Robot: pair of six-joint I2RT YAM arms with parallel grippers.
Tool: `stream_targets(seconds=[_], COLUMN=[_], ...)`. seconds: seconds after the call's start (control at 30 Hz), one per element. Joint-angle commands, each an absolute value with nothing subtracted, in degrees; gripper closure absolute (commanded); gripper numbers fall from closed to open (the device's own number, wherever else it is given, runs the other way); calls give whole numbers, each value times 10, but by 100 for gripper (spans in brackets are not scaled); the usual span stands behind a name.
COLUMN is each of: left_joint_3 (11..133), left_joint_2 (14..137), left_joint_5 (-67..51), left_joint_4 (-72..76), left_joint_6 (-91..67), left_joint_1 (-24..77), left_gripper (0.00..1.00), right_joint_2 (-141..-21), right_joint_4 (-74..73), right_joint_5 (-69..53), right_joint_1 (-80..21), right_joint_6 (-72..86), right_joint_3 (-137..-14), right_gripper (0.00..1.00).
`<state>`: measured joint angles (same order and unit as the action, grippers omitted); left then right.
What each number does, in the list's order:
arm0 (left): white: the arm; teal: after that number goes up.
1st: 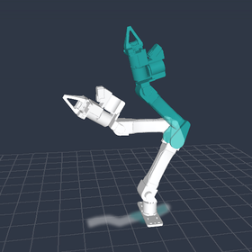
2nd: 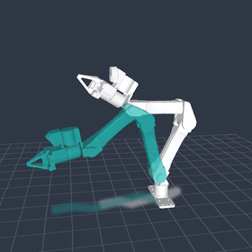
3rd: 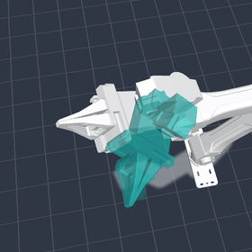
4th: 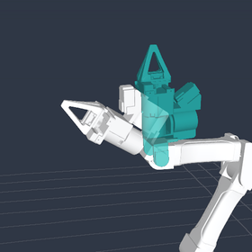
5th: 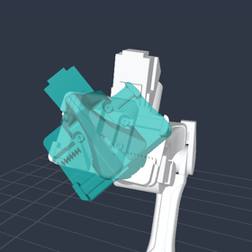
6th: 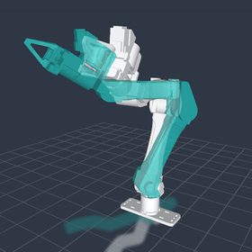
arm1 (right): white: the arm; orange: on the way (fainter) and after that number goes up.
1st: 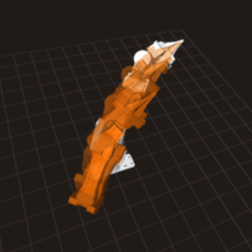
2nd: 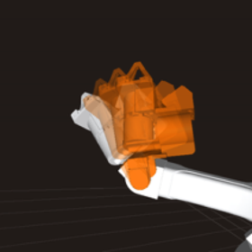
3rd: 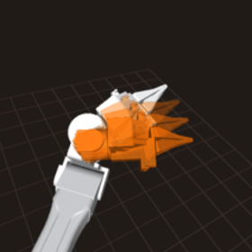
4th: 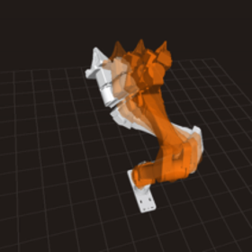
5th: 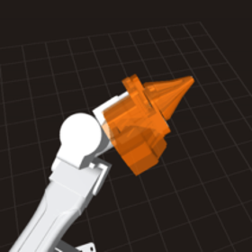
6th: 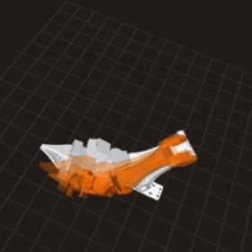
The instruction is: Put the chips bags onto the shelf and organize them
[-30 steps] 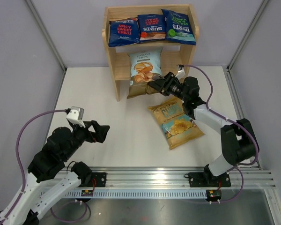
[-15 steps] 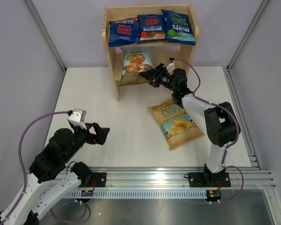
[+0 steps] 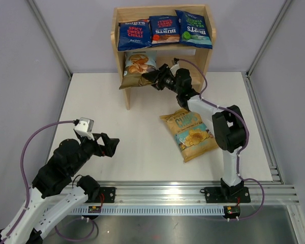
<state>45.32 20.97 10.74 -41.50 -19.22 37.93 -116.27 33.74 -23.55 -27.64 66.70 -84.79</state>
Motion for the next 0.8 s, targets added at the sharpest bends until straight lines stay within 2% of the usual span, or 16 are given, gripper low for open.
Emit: stream_targets(seconds=[0.0, 0.1, 0.23, 0.33, 0.37, 0.47, 0.77], left_joint_3=[450, 450, 450, 450, 450, 450, 450], left_joint_2=[210, 210, 211, 210, 210, 210, 213], left_joint_5=[96, 94, 93, 93, 92, 91, 89], left_joint_4=[-392, -391, -391, -391, -391, -390, -391], left_joint_6=[-178, -178, -176, -177, -177, -176, -176], left_joint_1=[377, 377, 377, 377, 377, 377, 377], left_gripper=[1, 1, 1, 1, 1, 1, 1], right_joint_2=[-1178, -1184, -1170, -1145, -1139, -1122, -1077], right_joint_4=[318, 305, 291, 290, 288, 280, 249], right_joint_5=[-231, -228, -229, -217, -217, -215, -200], right_joint_1=[-287, -289, -290, -290, -291, -290, -290], right_joint_6=[666, 660, 652, 640, 638, 625, 589], right_joint_3=[-897, -912, -905, -876, -871, -853, -814], right_gripper=[47, 46, 34, 32, 25, 17, 13])
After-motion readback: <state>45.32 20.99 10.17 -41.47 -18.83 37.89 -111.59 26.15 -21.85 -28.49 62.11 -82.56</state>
